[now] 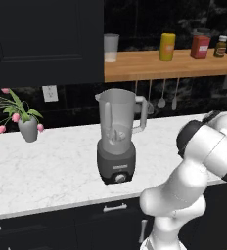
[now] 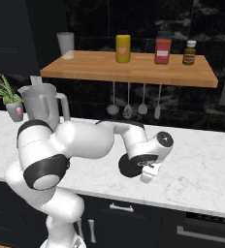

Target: Close the lid blender by securely placing the lid on top.

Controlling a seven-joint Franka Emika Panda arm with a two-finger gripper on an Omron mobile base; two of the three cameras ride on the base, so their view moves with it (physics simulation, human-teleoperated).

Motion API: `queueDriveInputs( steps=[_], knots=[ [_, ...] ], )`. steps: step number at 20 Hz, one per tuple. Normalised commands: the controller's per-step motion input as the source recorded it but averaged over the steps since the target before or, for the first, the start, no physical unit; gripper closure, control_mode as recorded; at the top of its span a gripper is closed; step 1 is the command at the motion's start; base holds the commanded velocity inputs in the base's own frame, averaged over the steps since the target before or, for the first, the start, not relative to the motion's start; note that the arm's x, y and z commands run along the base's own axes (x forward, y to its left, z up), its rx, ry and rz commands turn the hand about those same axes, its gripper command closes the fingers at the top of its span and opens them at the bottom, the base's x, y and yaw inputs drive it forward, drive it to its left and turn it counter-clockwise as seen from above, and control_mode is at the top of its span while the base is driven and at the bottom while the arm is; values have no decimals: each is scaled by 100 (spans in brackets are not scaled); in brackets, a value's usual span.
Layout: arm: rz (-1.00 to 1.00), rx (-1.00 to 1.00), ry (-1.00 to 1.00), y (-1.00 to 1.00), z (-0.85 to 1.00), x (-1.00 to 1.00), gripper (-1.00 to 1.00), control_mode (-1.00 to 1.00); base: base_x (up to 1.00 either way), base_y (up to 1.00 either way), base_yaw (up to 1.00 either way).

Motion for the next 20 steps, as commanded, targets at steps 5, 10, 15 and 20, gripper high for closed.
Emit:
queueDriveInputs(
  steps=[5,10,15,20],
  knots=[
    [-9,7,-8,27,87,-44,100,-100,0,0,0],
    [-4,9,-10,28,98,-52,100,-100,0,0,0],
    [-2,12,-9,33,100,-45,100,-100,0,0,0],
    [0,12,-1,57,91,-16,100,-100,0,0,0]
  ],
)
